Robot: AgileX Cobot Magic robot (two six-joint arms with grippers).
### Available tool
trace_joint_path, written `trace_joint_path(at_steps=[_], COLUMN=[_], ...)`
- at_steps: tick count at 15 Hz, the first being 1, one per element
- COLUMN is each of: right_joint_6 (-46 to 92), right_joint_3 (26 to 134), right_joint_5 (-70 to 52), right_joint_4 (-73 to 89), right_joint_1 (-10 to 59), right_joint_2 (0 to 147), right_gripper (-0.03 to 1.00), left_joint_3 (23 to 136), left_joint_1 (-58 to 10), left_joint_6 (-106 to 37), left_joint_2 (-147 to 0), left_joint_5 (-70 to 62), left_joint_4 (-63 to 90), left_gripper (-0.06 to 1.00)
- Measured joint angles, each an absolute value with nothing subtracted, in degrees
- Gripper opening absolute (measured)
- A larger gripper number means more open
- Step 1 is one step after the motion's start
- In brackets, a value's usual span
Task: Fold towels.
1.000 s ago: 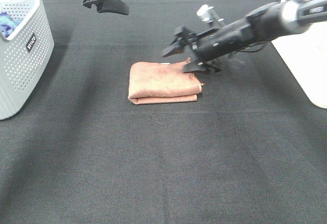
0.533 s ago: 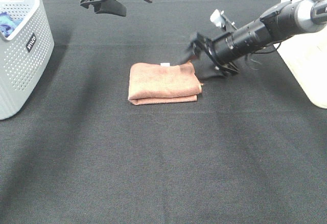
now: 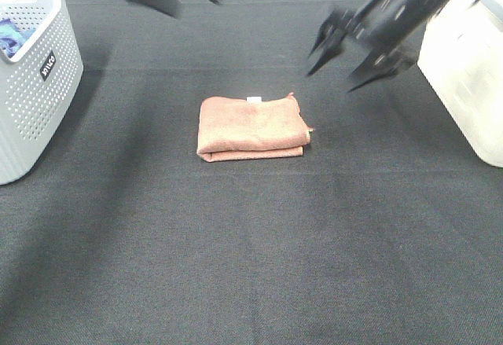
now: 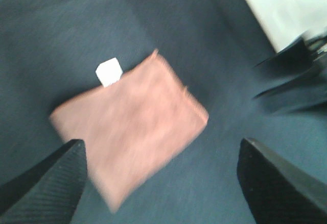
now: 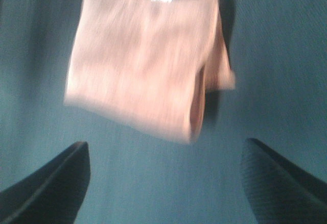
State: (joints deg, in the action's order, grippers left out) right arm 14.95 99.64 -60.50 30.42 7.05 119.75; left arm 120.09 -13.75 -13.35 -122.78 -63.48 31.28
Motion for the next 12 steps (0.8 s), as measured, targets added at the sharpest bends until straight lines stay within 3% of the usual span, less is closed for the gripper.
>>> trace_joint_path(at_steps=[6,9,12], right_joint_6=[9.2,8.5,4.7], right_joint_3=[99.6,99.6,99.5], right_joint_5=[-68.1,-69.1,-69.3], right_joint_4=[18.2,16.5,9.7], right_joint_1=[7.0,7.0,7.0], right_joint_2=[108.3,100.8,91.0], right_gripper=[0.76,0.76,0.76], left_joint_3=[118.6,109.3,92.4], left_joint_1=[-15.8,-16.6,-16.6], left_joint_6=[-5.0,-2.3,0.0], left_joint_2=[-108.1,-96.8,-81.6], left_joint_5=[-69.4,-69.4,-69.6], left_joint_4=[7.8,3.4,2.5], left_gripper=[0.77,0.77,0.77])
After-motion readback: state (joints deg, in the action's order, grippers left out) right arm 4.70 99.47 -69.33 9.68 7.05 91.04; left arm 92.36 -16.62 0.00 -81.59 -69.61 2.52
